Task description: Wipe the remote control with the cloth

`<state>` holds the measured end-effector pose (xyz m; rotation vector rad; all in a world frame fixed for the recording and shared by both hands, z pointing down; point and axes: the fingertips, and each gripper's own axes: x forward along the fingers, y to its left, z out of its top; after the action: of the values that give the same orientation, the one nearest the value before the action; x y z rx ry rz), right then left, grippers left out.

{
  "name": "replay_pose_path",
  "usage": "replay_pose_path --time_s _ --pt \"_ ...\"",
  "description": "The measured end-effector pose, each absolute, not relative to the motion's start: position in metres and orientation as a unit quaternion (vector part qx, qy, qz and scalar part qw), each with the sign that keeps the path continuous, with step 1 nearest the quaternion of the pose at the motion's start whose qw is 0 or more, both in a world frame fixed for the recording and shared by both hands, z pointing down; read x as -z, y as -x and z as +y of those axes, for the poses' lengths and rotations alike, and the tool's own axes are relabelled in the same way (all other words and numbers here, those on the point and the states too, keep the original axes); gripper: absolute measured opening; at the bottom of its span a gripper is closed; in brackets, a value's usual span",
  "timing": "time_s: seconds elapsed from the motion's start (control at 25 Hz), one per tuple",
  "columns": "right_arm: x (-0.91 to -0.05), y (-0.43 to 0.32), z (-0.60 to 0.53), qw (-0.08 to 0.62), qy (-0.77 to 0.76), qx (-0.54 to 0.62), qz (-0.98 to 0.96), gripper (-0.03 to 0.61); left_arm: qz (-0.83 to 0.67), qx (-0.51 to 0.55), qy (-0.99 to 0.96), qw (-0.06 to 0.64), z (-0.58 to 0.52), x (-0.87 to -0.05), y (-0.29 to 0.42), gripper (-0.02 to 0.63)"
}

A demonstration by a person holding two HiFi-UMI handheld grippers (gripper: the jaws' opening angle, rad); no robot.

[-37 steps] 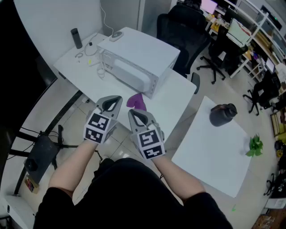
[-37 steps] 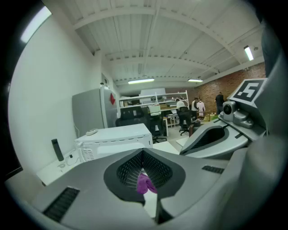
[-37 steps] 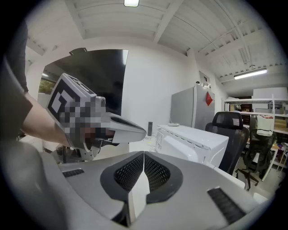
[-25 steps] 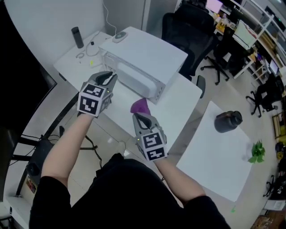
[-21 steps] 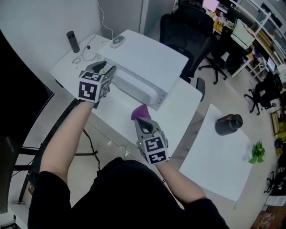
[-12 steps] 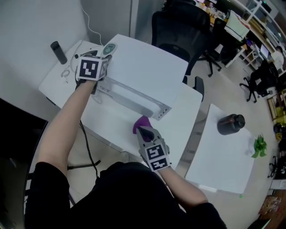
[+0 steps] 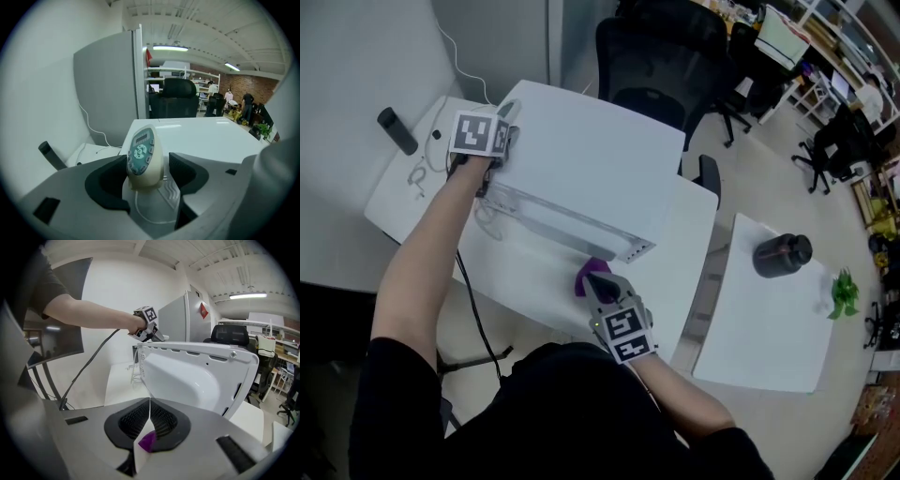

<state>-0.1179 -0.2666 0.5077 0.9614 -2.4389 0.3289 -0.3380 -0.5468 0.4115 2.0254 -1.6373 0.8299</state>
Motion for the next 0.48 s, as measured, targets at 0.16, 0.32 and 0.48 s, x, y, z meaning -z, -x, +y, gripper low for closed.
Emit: replay_pose_path --time_s 0.16,0.32,0.48 --pt "-0.5079 0.12 -0.2683 0.247 -0.349 -0.123 -0.896 0.025 -0.589 -0.271 -0.73 0.216 -0.5484 -0.4074 0.3366 0.272" --pt "-0.5064 0.1221 -0.2686 0.246 -0.348 -0.123 -0.896 0.025 -0.587 -0.273 -0.729 0.221 -0.5486 -0.4092 0.3363 0.272" --pt "-0.5036 0.1225 -0.2697 0.241 -0.352 -0.121 -0.896 0.025 -0.589 -0.282 -0.725 0.217 -0.5498 -0.4121 0.3381 0.272"
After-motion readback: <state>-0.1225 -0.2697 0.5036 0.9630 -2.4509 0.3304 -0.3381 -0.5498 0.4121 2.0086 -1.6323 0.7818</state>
